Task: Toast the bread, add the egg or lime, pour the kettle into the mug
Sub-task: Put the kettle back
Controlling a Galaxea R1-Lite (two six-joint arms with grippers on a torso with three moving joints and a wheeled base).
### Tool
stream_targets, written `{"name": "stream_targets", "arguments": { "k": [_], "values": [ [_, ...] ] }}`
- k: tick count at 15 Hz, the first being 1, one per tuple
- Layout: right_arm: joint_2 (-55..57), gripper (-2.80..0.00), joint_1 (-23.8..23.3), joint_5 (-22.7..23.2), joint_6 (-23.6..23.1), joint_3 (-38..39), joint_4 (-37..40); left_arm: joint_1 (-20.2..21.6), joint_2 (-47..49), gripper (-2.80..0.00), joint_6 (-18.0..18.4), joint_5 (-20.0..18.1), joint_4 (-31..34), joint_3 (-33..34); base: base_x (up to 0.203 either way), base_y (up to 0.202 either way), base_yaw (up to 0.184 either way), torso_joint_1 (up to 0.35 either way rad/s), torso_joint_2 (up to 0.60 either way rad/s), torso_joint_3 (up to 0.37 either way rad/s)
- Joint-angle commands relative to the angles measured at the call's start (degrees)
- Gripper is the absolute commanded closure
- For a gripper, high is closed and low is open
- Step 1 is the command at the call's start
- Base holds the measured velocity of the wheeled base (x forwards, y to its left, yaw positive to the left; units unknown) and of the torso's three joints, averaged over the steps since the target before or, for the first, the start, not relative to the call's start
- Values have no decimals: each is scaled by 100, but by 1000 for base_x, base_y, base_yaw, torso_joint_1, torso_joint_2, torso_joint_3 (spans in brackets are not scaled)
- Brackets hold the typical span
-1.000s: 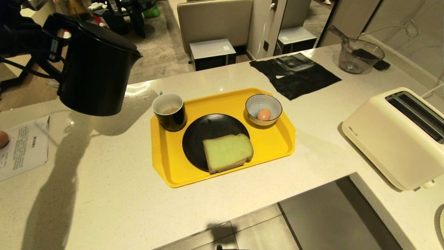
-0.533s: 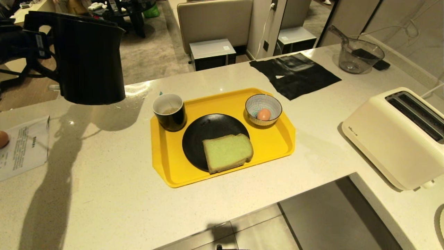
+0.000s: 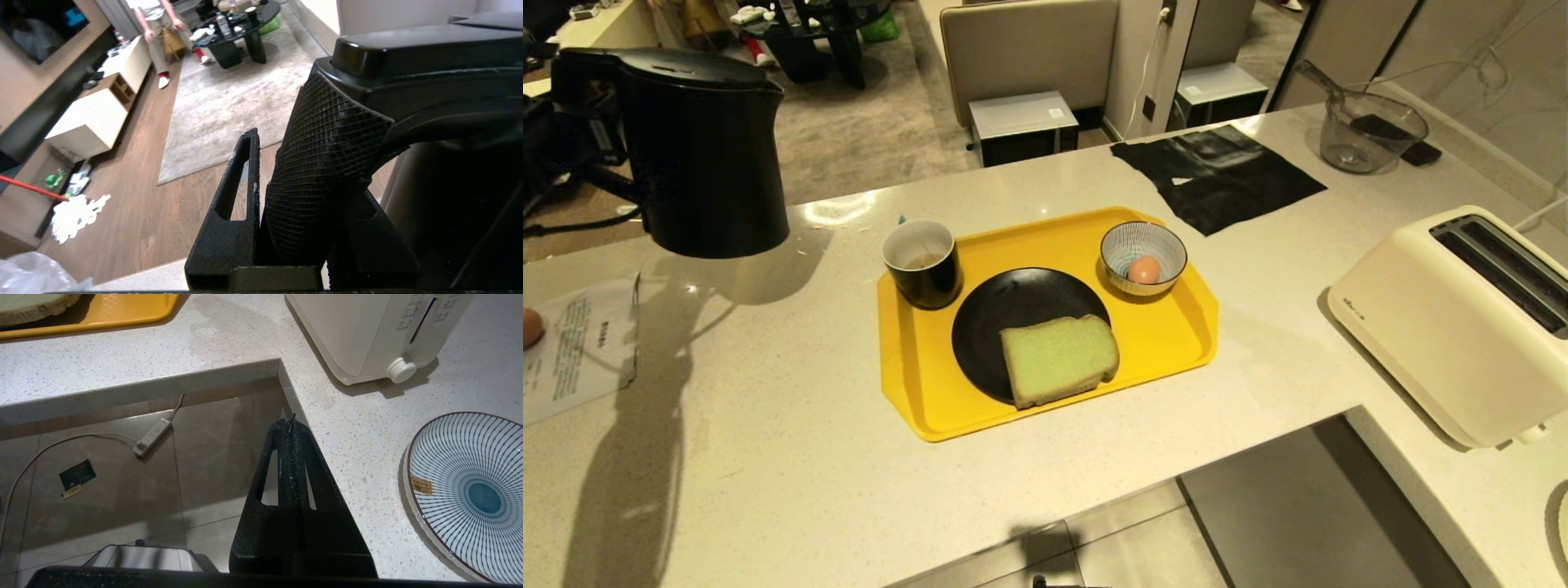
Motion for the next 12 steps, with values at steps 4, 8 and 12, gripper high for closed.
{"name": "stream_targets", "arguments": {
  "k": [4, 8, 12],
  "values": [
    [4, 0, 2, -2, 0, 158, -5, 52, 111, 0, -484, -62, -1178, 1190, 0, 0, 0, 0, 0, 0],
    [4, 0, 2, -2, 0, 158, -5, -147, 321, 0, -677, -34, -2286, 1837, 0, 0, 0, 0, 0, 0],
    [4, 0, 2, -2, 0, 158, -5, -166, 547, 0, -629, 3, -2742, 1951, 0, 0, 0, 0, 0, 0]
  ]
}}
